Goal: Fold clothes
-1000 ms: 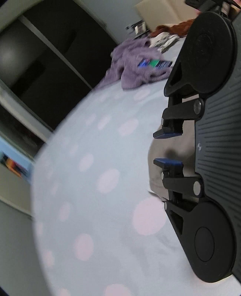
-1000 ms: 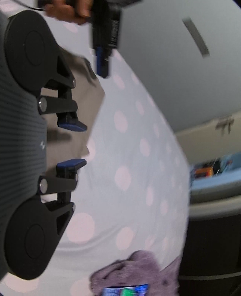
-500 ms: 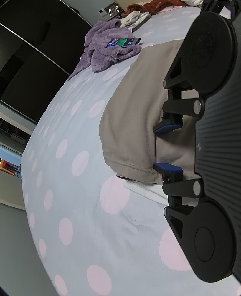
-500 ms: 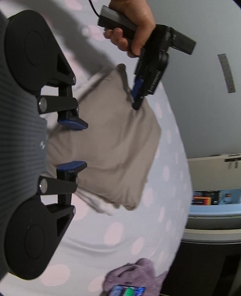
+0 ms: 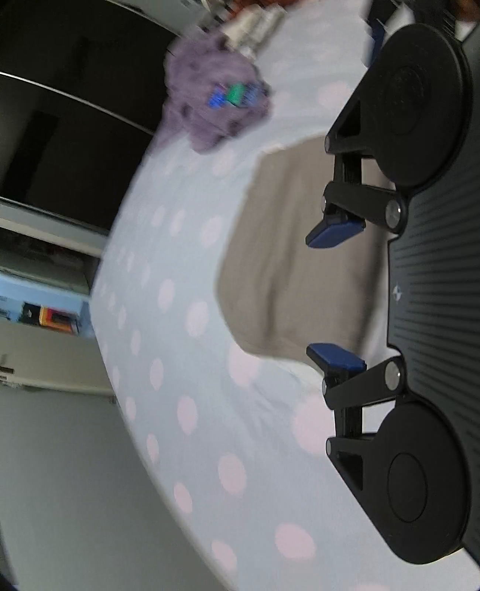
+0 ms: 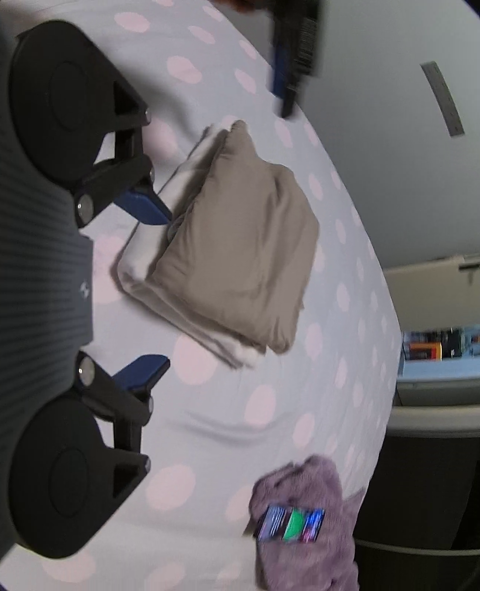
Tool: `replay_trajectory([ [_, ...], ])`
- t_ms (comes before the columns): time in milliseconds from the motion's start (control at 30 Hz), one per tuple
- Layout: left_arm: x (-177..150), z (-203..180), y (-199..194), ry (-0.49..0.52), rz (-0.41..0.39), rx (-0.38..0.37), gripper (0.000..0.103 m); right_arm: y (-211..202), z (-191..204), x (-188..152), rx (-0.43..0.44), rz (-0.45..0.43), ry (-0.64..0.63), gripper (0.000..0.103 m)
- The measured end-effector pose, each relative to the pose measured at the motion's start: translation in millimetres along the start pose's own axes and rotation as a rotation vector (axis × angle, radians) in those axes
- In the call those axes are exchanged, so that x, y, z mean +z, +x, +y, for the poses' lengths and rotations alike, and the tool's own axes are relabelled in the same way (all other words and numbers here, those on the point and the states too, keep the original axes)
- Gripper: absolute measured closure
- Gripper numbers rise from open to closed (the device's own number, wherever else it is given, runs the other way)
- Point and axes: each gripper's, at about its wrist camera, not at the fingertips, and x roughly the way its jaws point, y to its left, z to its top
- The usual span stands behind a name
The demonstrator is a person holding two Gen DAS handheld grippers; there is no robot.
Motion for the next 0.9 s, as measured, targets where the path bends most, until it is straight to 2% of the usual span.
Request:
replay_trajectory([
  [133, -20, -26, -25, 0.030, 0.041, 0.048, 0.043, -30, 0, 1, 0.011, -0.030, 0.044, 0.017],
  [200, -29, -38, -38, 0.043, 0.051, 0.073, 0.034, -43, 3, 2, 0.008, -0.046, 0.043, 0.014],
  [267, -35, -47, -46, 0.048, 0.054, 0.112, 0.029, -57, 5, 3, 0.004, -0.068, 0.039, 0.012],
  [500, -51, -68, -66, 0.014, 0.036, 0.166, 0.029, -89, 12, 2, -0.021, -0.110, 0.041, 0.008],
  [767, -71, -84, -78, 0.072, 0.055, 0.237, 0.028, -109, 33, 5, -0.054, -0.122, 0.036, 0.003],
  [900, -72, -79, -83, 0.024, 0.064, 0.230, 0.028, -115, 45, 7, -0.070, -0.130, 0.023, 0.001],
])
